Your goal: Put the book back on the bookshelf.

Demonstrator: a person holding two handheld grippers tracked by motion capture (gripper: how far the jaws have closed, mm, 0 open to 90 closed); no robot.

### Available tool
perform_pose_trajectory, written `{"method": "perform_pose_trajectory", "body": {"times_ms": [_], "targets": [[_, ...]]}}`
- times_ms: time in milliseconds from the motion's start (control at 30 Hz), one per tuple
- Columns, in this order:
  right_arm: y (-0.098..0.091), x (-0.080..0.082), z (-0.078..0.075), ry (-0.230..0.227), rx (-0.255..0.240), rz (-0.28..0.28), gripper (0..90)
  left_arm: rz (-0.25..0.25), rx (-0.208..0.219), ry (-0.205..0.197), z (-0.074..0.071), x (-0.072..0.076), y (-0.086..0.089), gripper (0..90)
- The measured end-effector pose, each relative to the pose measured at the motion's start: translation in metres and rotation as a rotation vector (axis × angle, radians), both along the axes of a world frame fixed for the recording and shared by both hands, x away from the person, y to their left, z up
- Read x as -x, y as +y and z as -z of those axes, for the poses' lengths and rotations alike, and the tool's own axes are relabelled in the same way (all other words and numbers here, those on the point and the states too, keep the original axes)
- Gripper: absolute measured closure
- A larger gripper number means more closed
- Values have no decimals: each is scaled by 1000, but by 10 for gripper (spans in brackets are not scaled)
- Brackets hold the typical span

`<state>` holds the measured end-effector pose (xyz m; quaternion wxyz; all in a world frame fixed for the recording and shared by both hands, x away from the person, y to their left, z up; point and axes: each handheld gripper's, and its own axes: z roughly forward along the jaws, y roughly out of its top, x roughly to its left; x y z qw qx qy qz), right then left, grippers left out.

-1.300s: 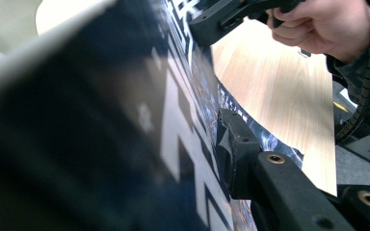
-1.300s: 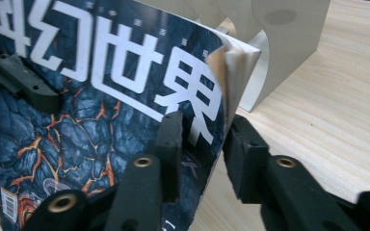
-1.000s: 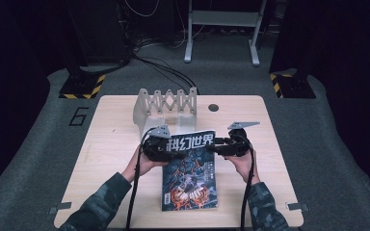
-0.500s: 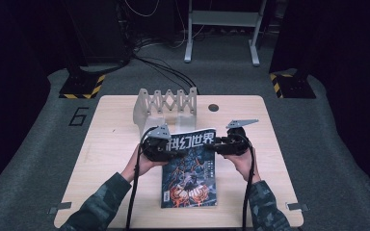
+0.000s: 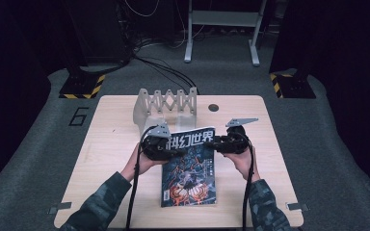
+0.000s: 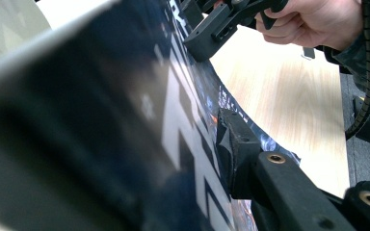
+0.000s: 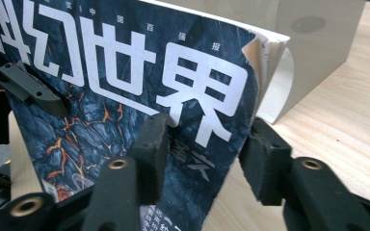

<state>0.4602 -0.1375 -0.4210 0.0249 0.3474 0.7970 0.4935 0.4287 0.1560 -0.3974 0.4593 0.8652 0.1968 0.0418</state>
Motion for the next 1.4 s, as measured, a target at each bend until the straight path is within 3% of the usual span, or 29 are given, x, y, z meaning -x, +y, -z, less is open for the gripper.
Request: {"method": "perform_pose_trajectory", "body": {"times_ms": [267, 567, 800, 1233, 1400], "targets": [[1, 3, -3, -14, 12, 18, 602, -2, -11, 15, -2, -3, 0, 755], [0, 6, -14, -52, 12, 35, 637, -6, -24, 1, -11, -4, -2, 761], [3, 7, -23, -86, 32, 49, 666, -8, -30, 40, -16, -9, -2, 760], [4, 8, -29, -120, 39, 69, 681, -42, -28, 35, -23, -9, -4, 777], [5, 9, -36, -149, 37, 80, 692, -46, -29, 12, -28, -10, -3, 784]]}}
